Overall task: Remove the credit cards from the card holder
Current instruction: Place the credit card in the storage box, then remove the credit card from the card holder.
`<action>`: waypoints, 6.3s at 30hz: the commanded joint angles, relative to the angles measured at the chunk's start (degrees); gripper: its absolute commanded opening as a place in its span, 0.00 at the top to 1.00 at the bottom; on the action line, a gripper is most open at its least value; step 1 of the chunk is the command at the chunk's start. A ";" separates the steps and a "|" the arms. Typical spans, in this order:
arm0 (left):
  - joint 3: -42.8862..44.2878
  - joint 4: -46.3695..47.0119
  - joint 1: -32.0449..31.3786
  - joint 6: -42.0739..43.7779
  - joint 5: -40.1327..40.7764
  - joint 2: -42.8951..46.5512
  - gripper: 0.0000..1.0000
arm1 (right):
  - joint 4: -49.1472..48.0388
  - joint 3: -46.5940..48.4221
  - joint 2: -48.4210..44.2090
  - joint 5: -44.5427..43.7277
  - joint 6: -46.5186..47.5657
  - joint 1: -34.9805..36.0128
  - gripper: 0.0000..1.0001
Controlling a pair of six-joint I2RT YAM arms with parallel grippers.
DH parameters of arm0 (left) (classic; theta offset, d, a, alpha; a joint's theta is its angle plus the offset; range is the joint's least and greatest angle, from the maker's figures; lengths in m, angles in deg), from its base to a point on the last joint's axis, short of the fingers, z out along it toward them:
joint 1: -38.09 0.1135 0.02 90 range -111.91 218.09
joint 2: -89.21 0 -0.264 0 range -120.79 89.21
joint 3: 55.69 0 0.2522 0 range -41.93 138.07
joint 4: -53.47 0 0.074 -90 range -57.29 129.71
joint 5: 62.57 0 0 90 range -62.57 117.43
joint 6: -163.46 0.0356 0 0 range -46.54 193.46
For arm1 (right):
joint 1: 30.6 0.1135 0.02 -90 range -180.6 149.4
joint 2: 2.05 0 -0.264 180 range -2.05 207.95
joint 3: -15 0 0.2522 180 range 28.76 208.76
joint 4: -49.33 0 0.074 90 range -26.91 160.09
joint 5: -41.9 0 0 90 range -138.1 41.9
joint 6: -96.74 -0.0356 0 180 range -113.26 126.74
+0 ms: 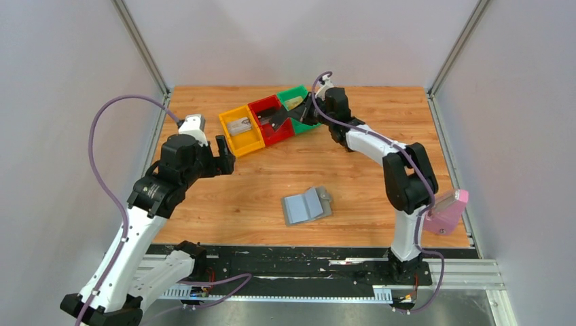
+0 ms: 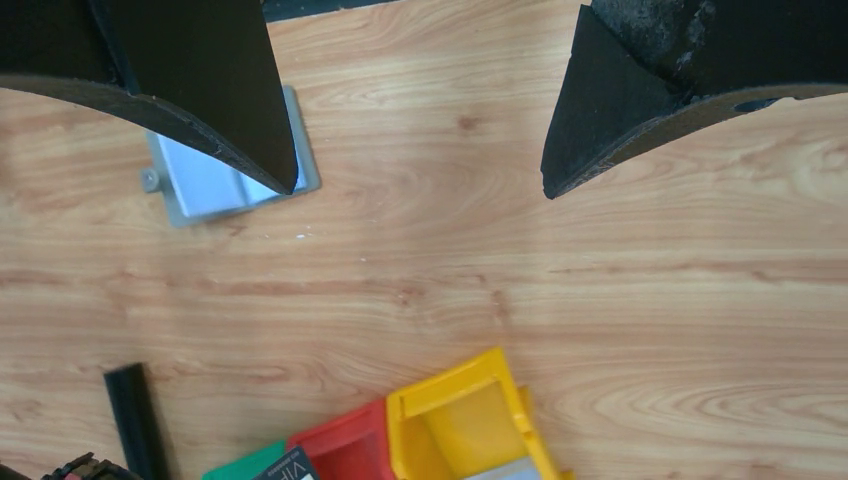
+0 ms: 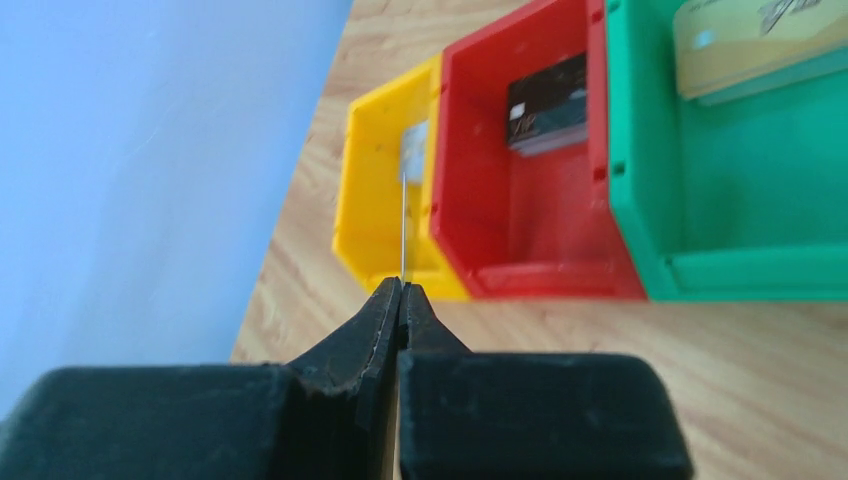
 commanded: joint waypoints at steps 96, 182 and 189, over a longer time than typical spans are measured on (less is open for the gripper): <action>-4.12 2.10 0.12 -2.24 -4.81 1.61 0.00 | 19.07 8.43 0.23 -16.28 9.74 8.48 0.72; -12.88 8.89 0.13 -5.65 -16.28 3.24 0.04 | 42.25 -16.63 -9.50 -40.39 0.13 33.94 0.52; -19.85 17.54 0.03 -11.04 -28.47 -1.05 0.16 | 31.31 -24.03 -16.19 -34.30 -1.48 31.99 0.58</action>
